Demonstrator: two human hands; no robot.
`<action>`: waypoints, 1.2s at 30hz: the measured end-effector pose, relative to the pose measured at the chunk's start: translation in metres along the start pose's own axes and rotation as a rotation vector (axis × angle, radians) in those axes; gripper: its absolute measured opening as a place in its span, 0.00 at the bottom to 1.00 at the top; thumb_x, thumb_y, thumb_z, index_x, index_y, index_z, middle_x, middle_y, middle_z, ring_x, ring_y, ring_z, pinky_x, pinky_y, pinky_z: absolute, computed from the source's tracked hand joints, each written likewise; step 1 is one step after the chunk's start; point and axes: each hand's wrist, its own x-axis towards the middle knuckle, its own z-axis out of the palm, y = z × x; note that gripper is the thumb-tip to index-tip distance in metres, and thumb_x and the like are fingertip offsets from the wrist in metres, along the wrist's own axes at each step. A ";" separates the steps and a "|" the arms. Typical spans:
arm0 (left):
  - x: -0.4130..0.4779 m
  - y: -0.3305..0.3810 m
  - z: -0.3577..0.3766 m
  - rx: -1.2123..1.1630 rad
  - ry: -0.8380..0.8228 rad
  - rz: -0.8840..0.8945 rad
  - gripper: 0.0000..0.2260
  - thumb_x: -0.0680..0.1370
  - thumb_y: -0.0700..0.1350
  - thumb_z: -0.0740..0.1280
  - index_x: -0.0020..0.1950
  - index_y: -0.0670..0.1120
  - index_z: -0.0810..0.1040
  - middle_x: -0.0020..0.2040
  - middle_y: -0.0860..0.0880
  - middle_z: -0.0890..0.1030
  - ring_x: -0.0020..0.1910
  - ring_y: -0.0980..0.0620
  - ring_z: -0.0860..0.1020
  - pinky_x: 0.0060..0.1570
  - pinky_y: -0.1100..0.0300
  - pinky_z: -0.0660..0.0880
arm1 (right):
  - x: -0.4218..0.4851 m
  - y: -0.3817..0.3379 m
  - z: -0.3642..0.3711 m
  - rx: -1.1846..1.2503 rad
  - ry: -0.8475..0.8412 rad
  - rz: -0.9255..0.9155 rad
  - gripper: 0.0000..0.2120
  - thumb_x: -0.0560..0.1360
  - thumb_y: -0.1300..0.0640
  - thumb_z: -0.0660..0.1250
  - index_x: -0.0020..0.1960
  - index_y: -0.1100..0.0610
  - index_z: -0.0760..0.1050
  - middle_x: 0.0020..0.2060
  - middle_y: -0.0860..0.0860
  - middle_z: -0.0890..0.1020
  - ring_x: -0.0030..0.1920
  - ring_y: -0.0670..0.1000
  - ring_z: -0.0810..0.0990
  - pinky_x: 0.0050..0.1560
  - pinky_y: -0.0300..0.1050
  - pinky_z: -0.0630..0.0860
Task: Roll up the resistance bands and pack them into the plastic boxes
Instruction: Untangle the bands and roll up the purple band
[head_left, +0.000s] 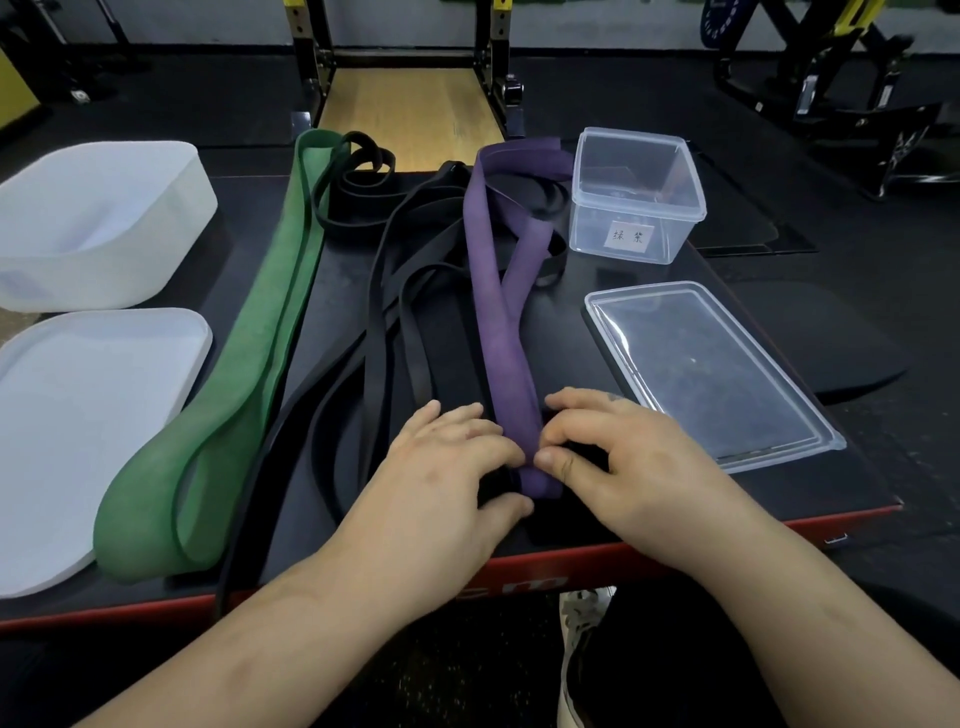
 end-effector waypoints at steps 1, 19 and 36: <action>0.000 -0.001 0.000 -0.030 0.004 0.012 0.14 0.77 0.55 0.72 0.62 0.58 0.81 0.66 0.65 0.75 0.76 0.69 0.57 0.74 0.70 0.39 | -0.001 0.000 -0.002 0.001 -0.025 -0.002 0.04 0.77 0.43 0.69 0.49 0.42 0.81 0.60 0.37 0.79 0.68 0.29 0.65 0.72 0.34 0.61; 0.003 0.000 -0.003 -0.084 -0.044 -0.036 0.17 0.78 0.58 0.69 0.67 0.63 0.76 0.78 0.60 0.65 0.79 0.67 0.50 0.77 0.65 0.37 | -0.008 0.001 -0.008 -0.049 -0.108 0.021 0.15 0.68 0.46 0.81 0.52 0.39 0.80 0.71 0.36 0.74 0.75 0.33 0.62 0.79 0.39 0.55; 0.003 -0.003 -0.005 -0.049 -0.112 -0.028 0.14 0.80 0.57 0.66 0.66 0.61 0.74 0.80 0.61 0.62 0.78 0.70 0.46 0.80 0.56 0.38 | -0.007 0.002 -0.008 0.048 -0.092 0.042 0.15 0.68 0.49 0.81 0.52 0.41 0.82 0.67 0.35 0.77 0.72 0.29 0.64 0.77 0.36 0.59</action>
